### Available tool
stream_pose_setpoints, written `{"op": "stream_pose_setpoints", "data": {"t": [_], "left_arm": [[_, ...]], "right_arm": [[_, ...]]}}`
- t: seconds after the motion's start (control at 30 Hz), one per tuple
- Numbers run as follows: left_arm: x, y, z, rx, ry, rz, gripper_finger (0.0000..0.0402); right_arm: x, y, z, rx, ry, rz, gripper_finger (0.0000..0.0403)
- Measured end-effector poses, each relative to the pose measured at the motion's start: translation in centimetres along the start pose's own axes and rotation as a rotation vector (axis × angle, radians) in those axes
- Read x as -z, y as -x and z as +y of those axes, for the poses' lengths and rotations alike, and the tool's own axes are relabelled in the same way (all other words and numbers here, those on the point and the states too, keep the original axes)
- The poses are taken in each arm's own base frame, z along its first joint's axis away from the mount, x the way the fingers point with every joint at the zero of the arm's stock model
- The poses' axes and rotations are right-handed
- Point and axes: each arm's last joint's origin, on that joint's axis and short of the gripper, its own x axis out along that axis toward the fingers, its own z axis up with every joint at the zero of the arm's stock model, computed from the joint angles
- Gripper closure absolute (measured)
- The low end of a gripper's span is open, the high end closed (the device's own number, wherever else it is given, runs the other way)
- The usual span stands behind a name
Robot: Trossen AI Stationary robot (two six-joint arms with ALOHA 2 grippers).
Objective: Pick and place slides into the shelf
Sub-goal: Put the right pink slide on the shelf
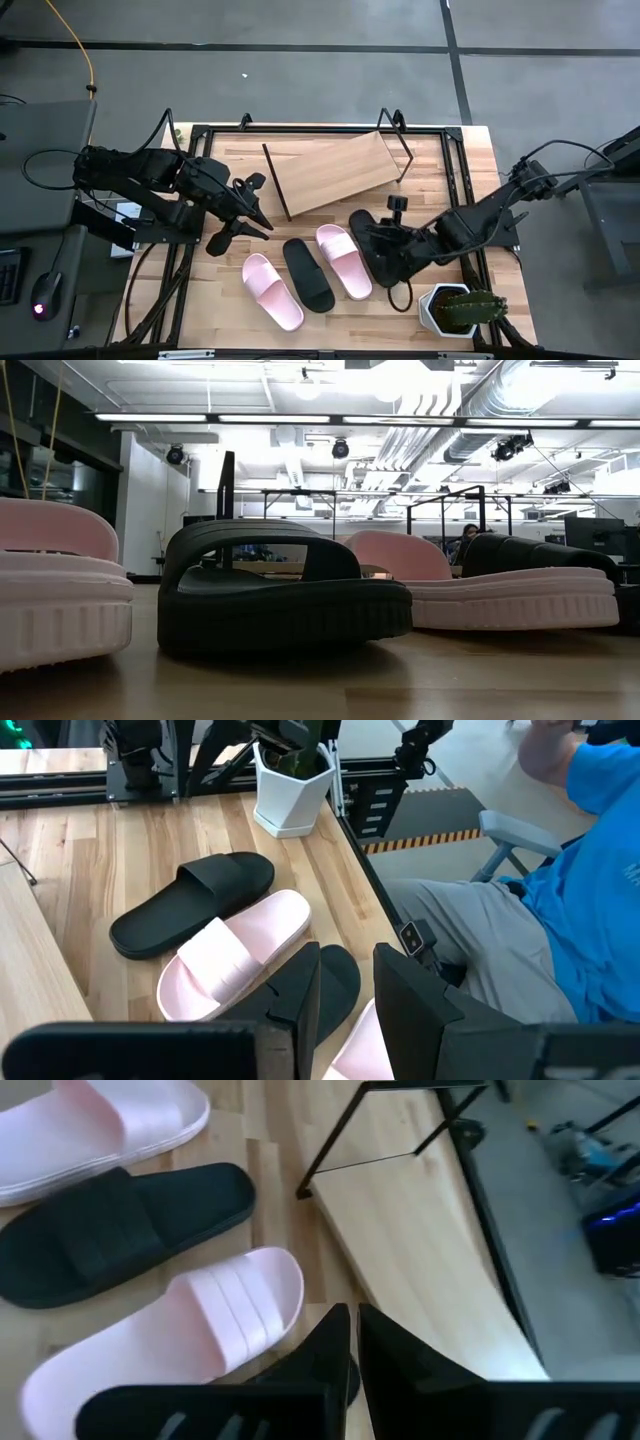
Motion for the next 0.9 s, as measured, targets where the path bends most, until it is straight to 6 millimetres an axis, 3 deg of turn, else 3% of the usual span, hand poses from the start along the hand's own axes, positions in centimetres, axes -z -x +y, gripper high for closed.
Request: {"op": "stream_pose_setpoints", "data": {"t": [0.2, 0.6, 0.9], "left_arm": [[0.0, 0.0, 0.0, 0.0, 0.0, 0.0, 0.0318], [0.0, 0.0, 0.0, 0.0, 0.007, 0.001, 0.0318], [0.1, 0.0, 0.0, 0.0, 0.008, 0.007, 0.0318]], "right_arm": [[0.7, -0.1, 1.5, 0.104, 0.053, 0.002, 0.0389], [2.3, -6.1, 7.2, 0.255, 0.18, 0.105, 0.0389], [3.3, -8.1, 9.9, 0.271, 0.217, 0.118, 0.0389]]}}
